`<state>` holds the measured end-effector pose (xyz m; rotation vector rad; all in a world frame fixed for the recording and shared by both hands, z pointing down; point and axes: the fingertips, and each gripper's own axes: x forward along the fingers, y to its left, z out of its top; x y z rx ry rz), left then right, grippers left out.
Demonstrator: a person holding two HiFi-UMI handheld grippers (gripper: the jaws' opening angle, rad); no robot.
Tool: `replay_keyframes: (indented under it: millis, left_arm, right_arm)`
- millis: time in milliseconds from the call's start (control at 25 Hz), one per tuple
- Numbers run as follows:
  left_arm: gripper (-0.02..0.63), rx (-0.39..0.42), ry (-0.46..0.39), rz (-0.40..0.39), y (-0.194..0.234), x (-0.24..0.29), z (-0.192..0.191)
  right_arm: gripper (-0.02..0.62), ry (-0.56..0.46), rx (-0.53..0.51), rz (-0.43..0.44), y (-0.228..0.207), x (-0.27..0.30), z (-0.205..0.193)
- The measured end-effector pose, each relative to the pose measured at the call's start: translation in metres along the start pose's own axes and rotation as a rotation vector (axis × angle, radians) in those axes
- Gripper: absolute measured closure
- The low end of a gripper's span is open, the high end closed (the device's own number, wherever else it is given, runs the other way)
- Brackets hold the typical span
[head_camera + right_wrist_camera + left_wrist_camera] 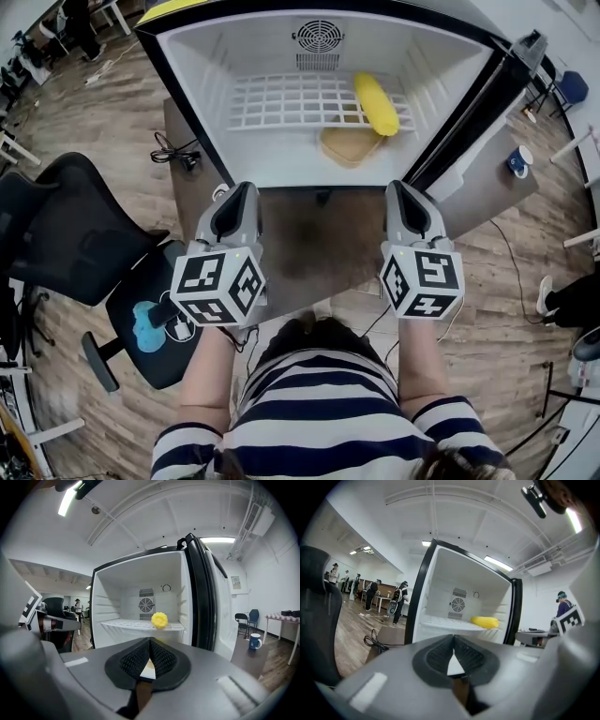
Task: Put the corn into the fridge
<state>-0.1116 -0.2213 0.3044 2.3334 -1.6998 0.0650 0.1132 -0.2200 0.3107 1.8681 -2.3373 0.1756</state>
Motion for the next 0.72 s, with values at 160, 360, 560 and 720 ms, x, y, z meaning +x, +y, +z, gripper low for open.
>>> replay_keyframes:
  millis: [160,360,560,720]
  left_arm:
    - [0.606,0.017,-0.001,-0.004,0.0012,-0.0006,0.0034]
    - [0.606,0.041,0.011,-0.019,-0.0022,-0.0006,0.0033]
    - [0.606,0.059,0.012,-0.024,-0.004,-0.0025,0.0064]
    - [0.606,0.044,0.013,-0.036,-0.0045,-0.0046,0.0076]
  right_arm:
    - [0.603,0.003,0.009,0.004,0.0009,0.0001,0.0]
    - [0.603,0.006,0.035,0.02,0.0018,-0.0004,0.0002]
    - [0.603,0.02,0.062,0.017,-0.0021,-0.0028,-0.0048]
    - [0.603,0.022,0.069,0.019,-0.0014,-0.0013,-0.0058]
